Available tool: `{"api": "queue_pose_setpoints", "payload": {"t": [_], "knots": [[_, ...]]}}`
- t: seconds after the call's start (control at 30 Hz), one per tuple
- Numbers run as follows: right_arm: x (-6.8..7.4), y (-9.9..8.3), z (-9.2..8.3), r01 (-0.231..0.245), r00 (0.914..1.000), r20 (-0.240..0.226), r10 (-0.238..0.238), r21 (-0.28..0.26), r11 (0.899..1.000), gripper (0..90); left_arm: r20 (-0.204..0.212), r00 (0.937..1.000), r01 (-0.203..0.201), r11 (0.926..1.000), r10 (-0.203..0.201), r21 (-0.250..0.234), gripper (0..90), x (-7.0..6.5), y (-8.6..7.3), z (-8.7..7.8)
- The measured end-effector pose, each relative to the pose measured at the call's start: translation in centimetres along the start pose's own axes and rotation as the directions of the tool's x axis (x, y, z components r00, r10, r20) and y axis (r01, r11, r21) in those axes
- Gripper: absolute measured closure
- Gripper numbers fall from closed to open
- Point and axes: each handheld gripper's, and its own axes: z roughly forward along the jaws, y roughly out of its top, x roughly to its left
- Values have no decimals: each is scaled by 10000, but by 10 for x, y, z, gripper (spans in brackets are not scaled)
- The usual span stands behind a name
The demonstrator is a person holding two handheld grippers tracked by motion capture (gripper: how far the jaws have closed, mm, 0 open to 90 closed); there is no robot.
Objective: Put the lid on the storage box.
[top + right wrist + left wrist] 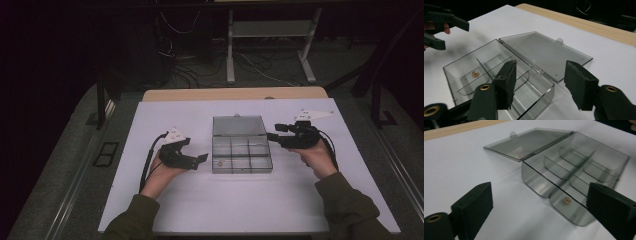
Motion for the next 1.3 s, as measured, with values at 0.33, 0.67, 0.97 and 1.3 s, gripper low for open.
{"api": "queue_pose_setpoints", "payload": {"t": [0.33, 0.67, 0.97, 1.3], "knots": [[-12, 8, 12, -519, 9975, 491, 510, 184, 9985, 563, -91, 9999, 127, 9998, -128, -154, 203, 19, 24, 19], [-31, 10, 26, -852, 9923, 926, 822, 288, 9959, 680, -348, 9983, 454, 9989, -457, -114, 466, 38, 39, 45], [-44, 11, 43, -1103, 9875, 1196, 1031, 555, 9923, 817, -678, 9947, 795, 9964, -773, 304, 697, 53, 45, 69], [-53, 4, 63, -1179, 9859, 1321, 1024, 1159, 9862, 892, -708, 9944, 857, 9905, -784, 1072, 888, 62, 45, 91]]}}
